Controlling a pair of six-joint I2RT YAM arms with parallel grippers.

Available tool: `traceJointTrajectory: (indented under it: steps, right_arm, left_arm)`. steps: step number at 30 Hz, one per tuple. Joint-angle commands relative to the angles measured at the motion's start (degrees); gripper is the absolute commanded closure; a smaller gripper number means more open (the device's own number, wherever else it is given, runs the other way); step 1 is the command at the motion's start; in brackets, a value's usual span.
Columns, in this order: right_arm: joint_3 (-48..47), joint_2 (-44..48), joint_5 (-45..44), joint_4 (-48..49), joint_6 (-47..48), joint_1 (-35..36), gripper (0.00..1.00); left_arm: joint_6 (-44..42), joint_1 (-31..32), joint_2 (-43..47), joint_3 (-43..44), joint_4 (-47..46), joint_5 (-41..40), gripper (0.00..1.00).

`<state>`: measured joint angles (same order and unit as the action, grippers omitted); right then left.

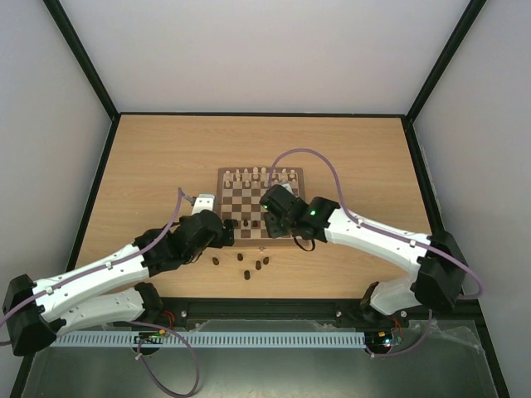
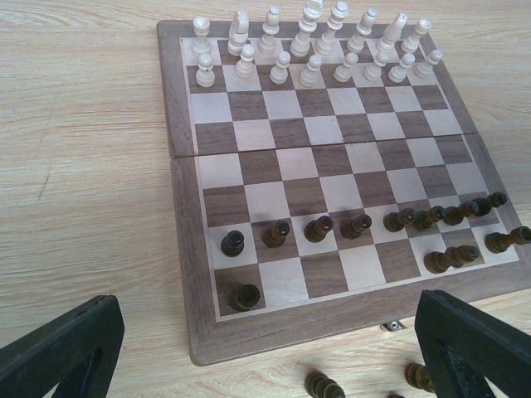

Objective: Set up the chess pieces on the board
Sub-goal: Place the chess piece on the chessboard, then pick up the chess piece at the center of the board.

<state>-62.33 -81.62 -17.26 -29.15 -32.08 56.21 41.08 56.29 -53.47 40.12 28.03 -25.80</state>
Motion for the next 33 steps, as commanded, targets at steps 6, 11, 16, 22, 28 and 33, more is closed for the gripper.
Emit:
traceJointTrajectory:
  steps: [6, 11, 16, 22, 28, 33]
  right_arm:
    - [2.83, 10.03, -2.76, -2.47, -0.49, -0.25, 0.28]
    - [8.91, 16.67, -2.91, 1.26, -1.35, -0.26, 0.01]
    - [13.67, 20.85, -3.06, 3.88, -2.37, -0.21, 0.01]
    - [17.71, 24.75, -8.41, 6.62, -5.95, -0.14, 0.02]
    - [23.74, 29.58, -9.79, 13.1, -4.67, -0.21, 0.02]
    - [29.58, 34.08, -11.55, 18.38, -5.25, -0.23, 0.01]
  left_arm:
    - [-1.09, -0.31, -0.27, 2.03, 0.27, -0.59, 0.01]
    - [-0.92, -0.46, -0.32, 2.52, 0.72, -0.38, 0.01]
    - [-0.05, -1.02, -1.56, 3.71, 1.39, 0.11, 0.01]
    - [1.88, -1.26, -4.34, 6.14, 2.56, -0.2, 0.01]
    - [4.14, -1.39, -6.46, 7.53, 3.22, -1.69, 0.01]
    - [6.14, -1.37, -7.2, 6.07, 2.29, -2.22, 0.01]
